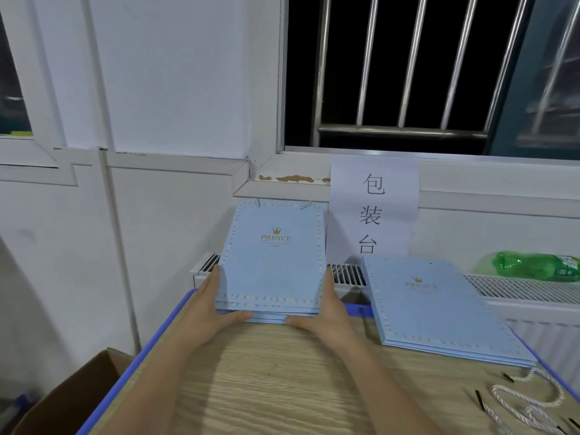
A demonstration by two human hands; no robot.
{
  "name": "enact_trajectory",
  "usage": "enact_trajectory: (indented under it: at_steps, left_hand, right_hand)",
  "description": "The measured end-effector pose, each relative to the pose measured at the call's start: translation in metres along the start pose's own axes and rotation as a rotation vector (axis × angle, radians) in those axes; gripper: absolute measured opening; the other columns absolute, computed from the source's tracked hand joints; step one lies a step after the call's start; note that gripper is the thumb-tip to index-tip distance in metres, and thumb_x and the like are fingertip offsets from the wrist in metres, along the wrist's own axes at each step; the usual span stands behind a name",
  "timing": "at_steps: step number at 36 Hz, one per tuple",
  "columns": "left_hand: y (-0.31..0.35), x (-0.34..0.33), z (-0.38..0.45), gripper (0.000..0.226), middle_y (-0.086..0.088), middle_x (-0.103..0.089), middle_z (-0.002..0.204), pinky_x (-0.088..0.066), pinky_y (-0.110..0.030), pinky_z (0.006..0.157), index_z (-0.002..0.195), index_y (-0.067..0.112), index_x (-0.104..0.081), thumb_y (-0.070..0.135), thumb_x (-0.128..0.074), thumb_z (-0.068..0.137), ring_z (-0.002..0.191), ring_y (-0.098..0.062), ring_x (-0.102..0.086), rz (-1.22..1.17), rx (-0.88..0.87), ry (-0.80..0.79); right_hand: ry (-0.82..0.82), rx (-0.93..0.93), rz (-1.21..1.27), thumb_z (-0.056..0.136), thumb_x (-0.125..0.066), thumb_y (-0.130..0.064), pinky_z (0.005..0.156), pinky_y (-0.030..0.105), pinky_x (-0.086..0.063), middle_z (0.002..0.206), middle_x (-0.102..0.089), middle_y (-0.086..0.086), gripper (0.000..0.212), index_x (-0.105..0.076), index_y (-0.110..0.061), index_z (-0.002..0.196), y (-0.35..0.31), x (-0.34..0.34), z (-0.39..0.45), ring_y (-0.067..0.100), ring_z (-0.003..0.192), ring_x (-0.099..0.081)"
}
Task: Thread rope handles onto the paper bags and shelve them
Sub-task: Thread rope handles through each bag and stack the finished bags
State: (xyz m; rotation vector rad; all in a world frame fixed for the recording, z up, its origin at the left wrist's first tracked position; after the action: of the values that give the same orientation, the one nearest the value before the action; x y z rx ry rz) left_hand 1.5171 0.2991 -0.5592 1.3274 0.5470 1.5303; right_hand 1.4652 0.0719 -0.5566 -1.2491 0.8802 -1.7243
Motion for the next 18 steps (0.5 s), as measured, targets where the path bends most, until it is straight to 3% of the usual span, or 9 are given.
enact_trajectory:
  at_steps: [2, 5, 7, 10, 14, 18]
  left_hand:
    - [0.002, 0.001, -0.002, 0.126, 0.025, -0.025, 0.147, -0.026, -0.032, 0.114, 0.150, 0.034, -0.013, 0.074, -0.073, 0.047, 0.137, -0.002, -0.026, 0.031, -0.003, -0.010]
    - [0.003, 0.000, -0.002, 0.104, 0.017, -0.032, 0.146, -0.026, -0.028, 0.111, 0.149, 0.027, -0.021, 0.038, -0.082, 0.066, 0.138, -0.008, -0.029, 0.036, 0.018, 0.078]
    - [0.002, 0.000, -0.001, 0.098, 0.010, -0.030, 0.150, -0.025, -0.028, 0.112, 0.150, 0.023, -0.022, 0.028, -0.081, 0.071, 0.140, -0.010, -0.027, 0.047, 0.041, 0.118]
    - [-0.002, 0.000, 0.001, 0.100, 0.011, -0.025, 0.153, -0.022, -0.028, 0.113, 0.150, 0.022, -0.020, 0.030, -0.081, 0.071, 0.141, -0.009, -0.023, 0.062, 0.040, 0.107]
    - [-0.005, 0.001, 0.001, 0.122, 0.015, -0.014, 0.154, -0.019, -0.032, 0.117, 0.152, 0.024, -0.001, 0.046, -0.081, 0.063, 0.143, -0.009, -0.015, 0.208, 0.035, 0.005]
    - [-0.005, 0.002, 0.001, 0.122, 0.008, -0.035, 0.148, -0.030, -0.033, 0.112, 0.152, 0.026, -0.001, 0.038, -0.084, 0.064, 0.135, -0.014, -0.033, 0.216, 0.042, 0.006]
  right_hand:
    - [-0.004, 0.012, -0.009, 0.064, -0.087, -0.026, 0.102, 0.018, -0.034, 0.127, -0.041, -0.032, 0.108, -0.013, -0.042, 0.141, 0.000, 0.000, 0.000, -0.006, 0.120, -0.040]
    - [-0.011, 0.013, -0.017, 0.069, -0.084, -0.026, 0.104, 0.016, -0.031, 0.128, -0.037, -0.033, 0.108, -0.009, -0.040, 0.144, 0.000, 0.000, -0.002, -0.006, 0.123, -0.036]
    - [-0.020, 0.000, -0.033, 0.072, -0.082, -0.026, 0.101, 0.012, -0.026, 0.122, -0.031, -0.038, 0.110, -0.002, -0.037, 0.146, -0.002, 0.000, -0.004, -0.007, 0.121, -0.031]
    - [-0.029, -0.007, -0.053, 0.073, -0.081, -0.027, 0.099, 0.011, -0.025, 0.124, -0.030, -0.034, 0.112, 0.002, -0.034, 0.148, -0.001, 0.001, -0.002, -0.007, 0.120, -0.030]
    - [-0.040, -0.025, -0.074, 0.072, -0.081, -0.030, 0.105, 0.019, -0.028, 0.137, -0.034, -0.023, 0.116, 0.006, -0.032, 0.149, 0.002, -0.001, 0.000, 0.001, 0.128, -0.033]
    - [-0.025, -0.026, -0.091, 0.073, -0.080, -0.031, 0.109, 0.023, -0.026, 0.147, -0.031, -0.017, 0.124, 0.018, -0.031, 0.148, 0.002, -0.003, -0.002, 0.006, 0.135, -0.031]
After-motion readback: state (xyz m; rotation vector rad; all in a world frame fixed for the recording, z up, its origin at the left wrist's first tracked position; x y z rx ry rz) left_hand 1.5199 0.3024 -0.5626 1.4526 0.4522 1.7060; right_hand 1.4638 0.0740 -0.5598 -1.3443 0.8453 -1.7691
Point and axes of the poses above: each hand's wrist, its own z-axis towards the middle knuckle, its own x-axis out of the back of the hand, y = z × x, the point moved 2 cm from there along z, towards the middle knuckle
